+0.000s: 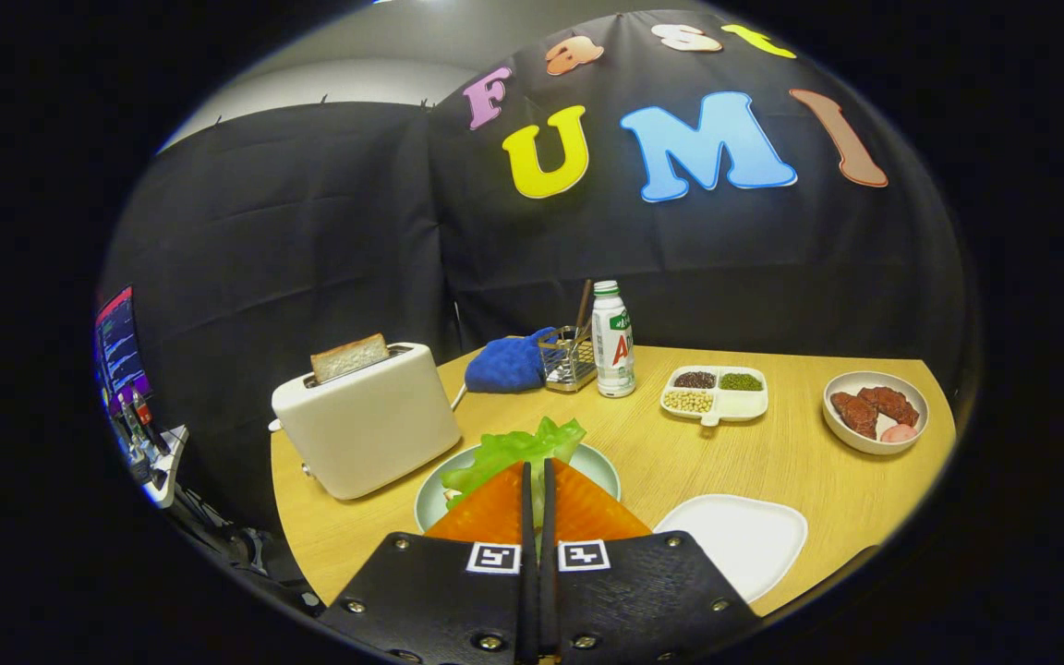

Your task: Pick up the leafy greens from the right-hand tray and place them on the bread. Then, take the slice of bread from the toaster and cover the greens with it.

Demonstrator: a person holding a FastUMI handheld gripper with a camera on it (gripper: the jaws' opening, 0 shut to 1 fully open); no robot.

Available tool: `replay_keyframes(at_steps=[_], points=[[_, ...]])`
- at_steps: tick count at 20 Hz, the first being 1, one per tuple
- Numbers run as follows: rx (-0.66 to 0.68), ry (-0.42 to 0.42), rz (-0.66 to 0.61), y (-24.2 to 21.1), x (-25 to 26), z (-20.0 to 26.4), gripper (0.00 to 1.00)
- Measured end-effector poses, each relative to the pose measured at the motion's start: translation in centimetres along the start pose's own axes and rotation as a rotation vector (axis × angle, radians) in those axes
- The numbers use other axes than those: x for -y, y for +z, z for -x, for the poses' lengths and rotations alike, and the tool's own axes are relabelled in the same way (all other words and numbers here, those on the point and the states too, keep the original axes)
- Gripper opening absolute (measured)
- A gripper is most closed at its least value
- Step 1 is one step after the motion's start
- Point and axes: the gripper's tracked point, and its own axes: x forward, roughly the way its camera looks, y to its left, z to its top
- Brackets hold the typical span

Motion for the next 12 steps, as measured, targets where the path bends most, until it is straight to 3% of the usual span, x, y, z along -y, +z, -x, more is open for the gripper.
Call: replay_keyframes(at_steps=[10, 12], points=[[-0.061, -0.029, 0.04, -3.1, -1.4, -4.1, 0.01], [-0.069, -0.045, 0.04, -3.6, -1.0, -4.7, 0.05]])
